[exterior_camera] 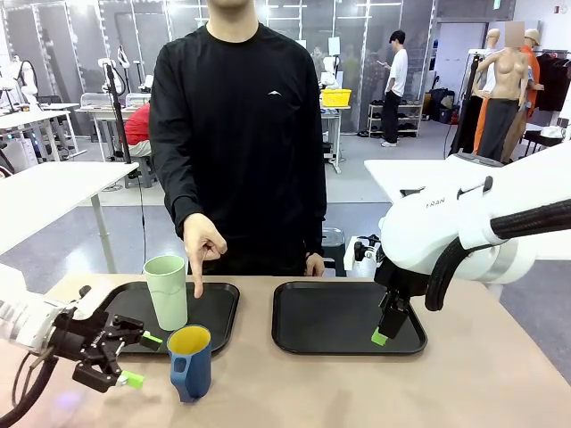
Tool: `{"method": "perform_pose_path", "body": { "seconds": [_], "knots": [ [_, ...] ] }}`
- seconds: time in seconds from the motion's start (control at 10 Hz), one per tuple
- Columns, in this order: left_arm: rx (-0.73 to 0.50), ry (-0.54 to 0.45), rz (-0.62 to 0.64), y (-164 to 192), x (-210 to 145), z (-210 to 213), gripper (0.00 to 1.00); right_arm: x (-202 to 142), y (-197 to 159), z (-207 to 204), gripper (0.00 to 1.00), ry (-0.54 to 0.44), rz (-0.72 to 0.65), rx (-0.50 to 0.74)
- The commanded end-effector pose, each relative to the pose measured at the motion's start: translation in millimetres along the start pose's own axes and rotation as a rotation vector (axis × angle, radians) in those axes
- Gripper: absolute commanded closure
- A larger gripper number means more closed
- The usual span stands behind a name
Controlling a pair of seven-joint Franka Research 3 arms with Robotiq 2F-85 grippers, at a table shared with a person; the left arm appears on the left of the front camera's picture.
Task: Sort and store the cups by type.
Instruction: Pick up the Handle plastic cup and place it into the empty Flat Tray.
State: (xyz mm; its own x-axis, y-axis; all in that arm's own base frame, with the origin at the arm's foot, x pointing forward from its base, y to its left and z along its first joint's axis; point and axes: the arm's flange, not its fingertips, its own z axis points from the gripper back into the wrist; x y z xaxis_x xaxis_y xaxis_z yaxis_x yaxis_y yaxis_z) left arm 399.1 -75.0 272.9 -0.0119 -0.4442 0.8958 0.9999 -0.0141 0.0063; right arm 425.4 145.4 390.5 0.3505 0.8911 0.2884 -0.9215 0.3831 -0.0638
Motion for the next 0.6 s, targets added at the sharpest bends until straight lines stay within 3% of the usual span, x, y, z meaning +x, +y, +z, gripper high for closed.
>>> {"method": "perform_pose_path", "body": {
  "seconds": [0.0, 0.5],
  "knots": [
    [0.032, -0.004, -0.037, 5.0, -1.1, -18.6, 0.0, -0.8, 0.0, 0.3, 0.0, 0.009, -0.001, -0.006],
    [0.052, -0.023, -0.044, 10.3, 1.7, -43.4, 0.0, -0.8, 0.0, 0.3, 0.0, 0.009, -0.001, -0.006]
  ]
}}
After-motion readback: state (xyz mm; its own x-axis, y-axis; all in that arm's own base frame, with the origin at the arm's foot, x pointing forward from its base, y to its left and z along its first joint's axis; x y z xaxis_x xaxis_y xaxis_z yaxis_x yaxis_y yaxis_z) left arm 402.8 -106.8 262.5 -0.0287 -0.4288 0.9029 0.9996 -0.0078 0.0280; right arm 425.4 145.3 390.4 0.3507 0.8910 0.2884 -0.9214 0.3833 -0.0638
